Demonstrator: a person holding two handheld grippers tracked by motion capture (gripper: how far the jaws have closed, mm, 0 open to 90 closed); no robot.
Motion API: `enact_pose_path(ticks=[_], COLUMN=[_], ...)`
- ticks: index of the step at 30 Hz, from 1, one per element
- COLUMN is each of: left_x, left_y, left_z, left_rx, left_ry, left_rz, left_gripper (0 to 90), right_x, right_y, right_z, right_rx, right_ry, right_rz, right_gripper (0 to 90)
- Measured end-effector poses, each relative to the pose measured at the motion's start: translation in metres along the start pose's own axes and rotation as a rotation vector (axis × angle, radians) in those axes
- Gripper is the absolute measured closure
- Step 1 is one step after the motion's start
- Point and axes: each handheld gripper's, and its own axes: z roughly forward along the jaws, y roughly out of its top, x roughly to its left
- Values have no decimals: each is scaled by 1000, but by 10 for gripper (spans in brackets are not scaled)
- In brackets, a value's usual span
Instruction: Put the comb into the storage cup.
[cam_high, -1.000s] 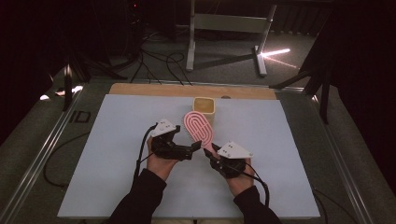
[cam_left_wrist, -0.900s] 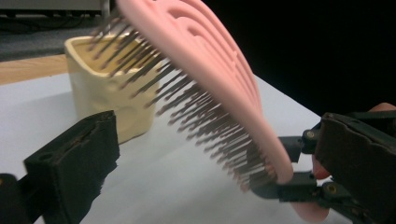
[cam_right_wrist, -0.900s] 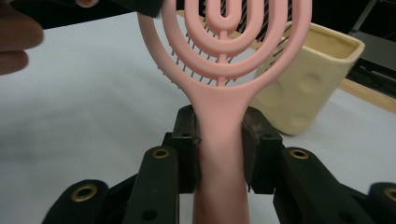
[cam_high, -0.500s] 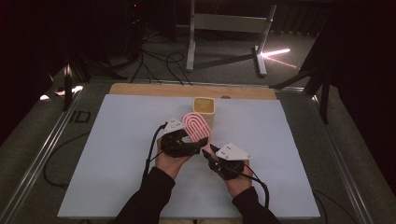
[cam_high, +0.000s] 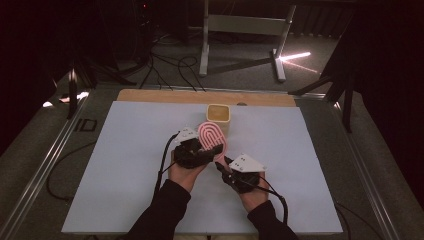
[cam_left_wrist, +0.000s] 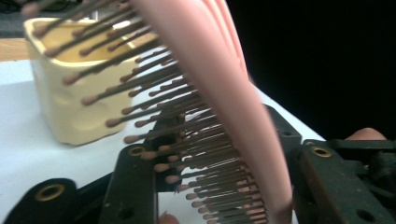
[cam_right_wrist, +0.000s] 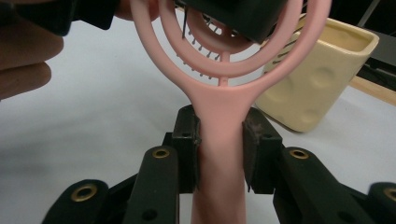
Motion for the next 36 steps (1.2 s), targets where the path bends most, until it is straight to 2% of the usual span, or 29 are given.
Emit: enact_pose_path(ticks=[10,16,18,23,25,27,31,33,36], left_x=[-3,-2,-2,-2,-1,0,2,3,4], left_y=[-1,0,0,3,4,6,8,9,10], left_z=[2,0,-1,-4,-5,-7,-10,-12,-15], left_rx=[-7,-21,-20,-35,-44,-52,-66,-70,-76], left_ry=[-35,-71,-66,-65,-60,-57,-50,-46,-42], left_rz=[-13,-50,-41,-43,-45,-47,-51,-54,-54], left_gripper=[631,646,646,647,647,646,646,646,646], right_x=[-1,-1,0,0,0,-1,-4,-5,-5], right_y=[-2,-1,0,-1,0,0,1,1,1], right_z=[3,2,2,4,5,5,4,4,7], right_rx=[20,14,10,10,11,21,25,24,56], right_ry=[7,18,20,27,32,46,75,68,71], right_rz=[3,-1,-6,-21,-6,-12,13,22,29], right_gripper=[690,675,665,560,493,463,421,357,167])
